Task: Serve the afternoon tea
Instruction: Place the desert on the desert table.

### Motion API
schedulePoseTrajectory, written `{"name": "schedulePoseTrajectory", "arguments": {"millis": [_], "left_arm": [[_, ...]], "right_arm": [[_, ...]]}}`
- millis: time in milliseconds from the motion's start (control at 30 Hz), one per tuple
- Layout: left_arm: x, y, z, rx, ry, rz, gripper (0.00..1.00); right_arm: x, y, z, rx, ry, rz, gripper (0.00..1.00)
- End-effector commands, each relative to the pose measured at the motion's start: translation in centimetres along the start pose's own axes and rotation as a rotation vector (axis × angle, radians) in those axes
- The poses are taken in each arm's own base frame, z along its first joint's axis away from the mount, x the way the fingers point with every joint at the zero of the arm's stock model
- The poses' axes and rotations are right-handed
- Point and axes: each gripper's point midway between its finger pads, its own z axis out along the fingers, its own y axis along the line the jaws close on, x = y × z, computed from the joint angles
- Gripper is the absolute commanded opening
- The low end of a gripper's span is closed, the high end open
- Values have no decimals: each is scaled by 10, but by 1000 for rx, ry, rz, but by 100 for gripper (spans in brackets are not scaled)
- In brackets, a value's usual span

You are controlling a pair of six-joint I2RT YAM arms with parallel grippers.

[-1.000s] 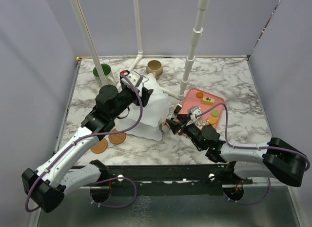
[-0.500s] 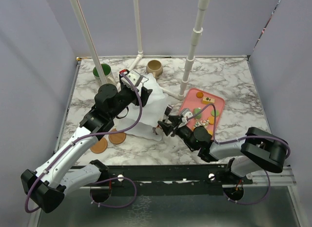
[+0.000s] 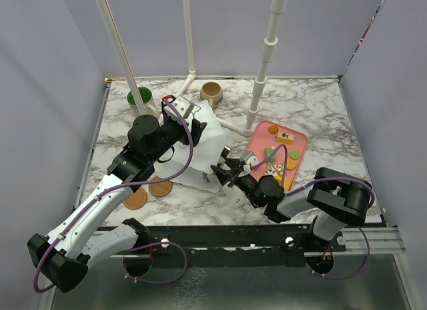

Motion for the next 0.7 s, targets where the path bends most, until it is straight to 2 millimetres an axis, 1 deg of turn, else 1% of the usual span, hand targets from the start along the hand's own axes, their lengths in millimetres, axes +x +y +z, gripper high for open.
{"name": "schedulePoseTrajectory", "arguments": {"millis": [0,100,167,400,533,667], "left_arm": [[-15,-3,-6,21,-30,5,71],[-15,-3,-6,26,-30,5,71],[-16,-4,-6,27,-30,4,71],[-14,-3,-7,24,-19,-2,72],[-11,-2,-7,16,-9,-20,72],[-12,-1,-7,15,-12,-19,72]], "right_arm": [[-11,0,2,17,-69,-13,34],[0,-1,-3,12,-39,-19,42],[6,-1,-7,9,-23,-17,46],[4,3,-16,-8,-3,-22,54],[2,3,-19,-10,-3,-25,56],[3,5,-20,-18,11,-28,57]]}}
